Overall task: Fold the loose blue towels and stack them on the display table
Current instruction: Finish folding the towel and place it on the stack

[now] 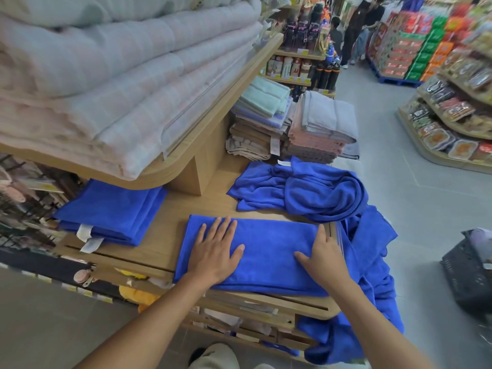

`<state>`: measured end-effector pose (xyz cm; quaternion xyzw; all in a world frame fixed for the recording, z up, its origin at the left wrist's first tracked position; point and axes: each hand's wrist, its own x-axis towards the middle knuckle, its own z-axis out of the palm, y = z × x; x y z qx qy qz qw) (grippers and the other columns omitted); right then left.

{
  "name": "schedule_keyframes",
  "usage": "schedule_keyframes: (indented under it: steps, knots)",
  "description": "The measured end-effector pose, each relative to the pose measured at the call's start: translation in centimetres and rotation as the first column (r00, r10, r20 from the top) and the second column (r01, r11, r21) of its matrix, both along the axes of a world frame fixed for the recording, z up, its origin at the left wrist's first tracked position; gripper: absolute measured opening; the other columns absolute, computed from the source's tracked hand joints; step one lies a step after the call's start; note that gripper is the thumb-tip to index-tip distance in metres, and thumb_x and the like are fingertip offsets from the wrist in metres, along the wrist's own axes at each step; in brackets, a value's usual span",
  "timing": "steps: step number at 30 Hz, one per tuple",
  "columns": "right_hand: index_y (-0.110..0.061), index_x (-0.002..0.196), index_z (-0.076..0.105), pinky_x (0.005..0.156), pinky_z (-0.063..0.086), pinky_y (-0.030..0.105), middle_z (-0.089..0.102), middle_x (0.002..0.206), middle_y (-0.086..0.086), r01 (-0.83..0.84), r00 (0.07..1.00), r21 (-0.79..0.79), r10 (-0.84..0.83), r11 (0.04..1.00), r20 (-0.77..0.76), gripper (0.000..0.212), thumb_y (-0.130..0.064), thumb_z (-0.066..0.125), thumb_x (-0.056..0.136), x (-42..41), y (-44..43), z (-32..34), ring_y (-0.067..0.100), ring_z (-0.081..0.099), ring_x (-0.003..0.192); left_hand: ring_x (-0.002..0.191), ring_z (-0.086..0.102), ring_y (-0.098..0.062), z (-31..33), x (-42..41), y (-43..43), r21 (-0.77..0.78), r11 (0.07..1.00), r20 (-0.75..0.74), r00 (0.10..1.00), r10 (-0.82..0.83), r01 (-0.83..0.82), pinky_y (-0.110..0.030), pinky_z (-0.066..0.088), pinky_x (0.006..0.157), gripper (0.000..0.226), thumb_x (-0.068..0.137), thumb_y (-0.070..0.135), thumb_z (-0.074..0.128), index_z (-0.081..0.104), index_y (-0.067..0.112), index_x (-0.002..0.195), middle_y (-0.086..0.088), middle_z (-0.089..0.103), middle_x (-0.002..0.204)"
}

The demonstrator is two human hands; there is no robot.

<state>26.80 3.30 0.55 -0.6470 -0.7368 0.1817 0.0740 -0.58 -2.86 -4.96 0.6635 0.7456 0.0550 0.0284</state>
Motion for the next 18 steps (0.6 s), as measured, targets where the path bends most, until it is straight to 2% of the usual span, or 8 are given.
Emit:
schedule_keyframes:
  steps: [2, 5, 8, 10, 12, 14, 16, 18]
  knots:
    - [0.000, 0.160, 0.007, 0.089, 0.047, 0.036, 0.051, 0.141, 0.022, 0.018, 1.000, -0.055, -0.017, 0.998, 0.013, 0.105, -0.048, 0.070, 0.091, -0.2, 0.6, 0.6, 0.035, 0.052, 0.127, 0.156, -0.004, -0.013, 0.0, 0.1, 0.0, -0.002, 1.000, -0.005, 1.000, -0.001, 0.001, -0.044, -0.004, 0.126, 0.080, 0.094, 0.068, 0.005, 0.008, 0.027, 0.163, 0.008, 0.004, 0.170]
    - [-0.004, 0.151, 0.025, 0.072, 0.049, 0.037, 0.060, 0.125, 0.014, 0.043, 0.999, -0.086, -0.042, 0.995, 0.020, 0.089, -0.048, 0.070, 0.088, -0.7, 1.3, 1.2, 0.033, 0.061, 0.108, 0.156, -0.004, -0.013, 0.2, 0.2, 0.0, 0.000, 1.000, -0.007, 1.000, 0.003, -0.003, -0.043, -0.004, 0.126, 0.082, 0.092, 0.068, 0.002, 0.007, 0.027, 0.163, 0.008, 0.004, 0.170]
    - [-0.010, 0.143, 0.034, 0.063, 0.046, 0.034, 0.056, 0.120, 0.003, 0.094, 0.983, -0.140, -0.114, 0.986, -0.140, 0.078, -0.041, 0.076, 0.085, -0.7, 1.9, 1.6, 0.023, 0.058, 0.093, 0.156, -0.006, -0.013, 0.2, 0.2, 0.0, -0.006, 1.000, -0.013, 1.000, -0.004, 0.004, -0.044, -0.004, 0.126, 0.081, 0.092, 0.068, 0.002, 0.005, 0.027, 0.163, 0.008, 0.002, 0.170]
    - [-0.011, 0.148, 0.033, 0.065, 0.043, 0.029, 0.049, 0.125, -0.003, 0.146, 0.916, -0.201, -0.209, 0.969, -0.342, 0.083, -0.035, 0.080, 0.084, -0.5, 2.2, 2.0, 0.017, 0.052, 0.097, 0.156, -0.006, -0.012, 0.2, 0.1, 0.0, 0.000, 1.000, -0.010, 1.000, -0.001, 0.001, -0.044, -0.004, 0.126, 0.080, 0.093, 0.067, 0.002, 0.005, 0.028, 0.163, 0.009, 0.002, 0.170]
    - [-0.015, 0.151, 0.033, 0.081, 0.043, 0.029, 0.045, 0.134, -0.005, 0.171, 0.803, -0.261, -0.288, 0.950, -0.521, 0.085, -0.029, 0.082, 0.084, 0.0, 2.1, 2.5, 0.018, 0.050, 0.113, 0.156, -0.006, -0.012, 0.2, 0.1, 0.0, -0.002, 1.000, -0.008, 1.000, -0.002, 0.002, -0.044, -0.004, 0.126, 0.080, 0.093, 0.067, 0.003, 0.005, 0.028, 0.162, 0.009, 0.001, 0.170]
    - [-0.021, 0.149, 0.037, 0.088, 0.045, 0.034, 0.047, 0.138, -0.005, 0.171, 0.716, -0.333, -0.349, 0.928, -0.605, 0.078, -0.028, 0.082, 0.085, 0.5, 1.6, 2.6, 0.018, 0.051, 0.116, 0.156, -0.006, -0.013, 0.2, 0.2, 0.0, -0.002, 1.000, -0.006, 1.000, -0.005, 0.005, -0.044, -0.005, 0.126, 0.079, 0.094, 0.067, 0.004, 0.005, 0.028, 0.162, 0.008, 0.001, 0.170]
    - [-0.018, 0.141, 0.047, 0.083, 0.052, 0.037, 0.058, 0.133, 0.002, 0.159, 0.626, -0.479, -0.463, 0.863, -0.627, 0.066, -0.032, 0.081, 0.086, 0.9, 1.2, 2.8, 0.022, 0.060, 0.109, 0.156, -0.006, -0.013, 0.2, 0.2, 0.1, 0.004, 1.000, -0.003, 1.000, -0.006, 0.006, -0.044, -0.005, 0.126, 0.079, 0.094, 0.067, 0.004, 0.006, 0.027, 0.162, 0.008, 0.002, 0.170]
    - [-0.012, 0.126, 0.064, 0.069, 0.054, 0.034, 0.072, 0.119, 0.009, 0.075, 0.583, -0.605, -0.527, 0.793, -0.618, 0.044, -0.034, 0.078, 0.089, 1.3, 0.7, 3.5, 0.025, 0.070, 0.096, 0.156, -0.006, -0.013, 0.3, 0.2, 0.0, -0.002, 1.000, -0.002, 1.000, -0.005, 0.005, -0.044, -0.005, 0.126, 0.080, 0.094, 0.067, 0.003, 0.006, 0.027, 0.162, 0.008, 0.002, 0.170]
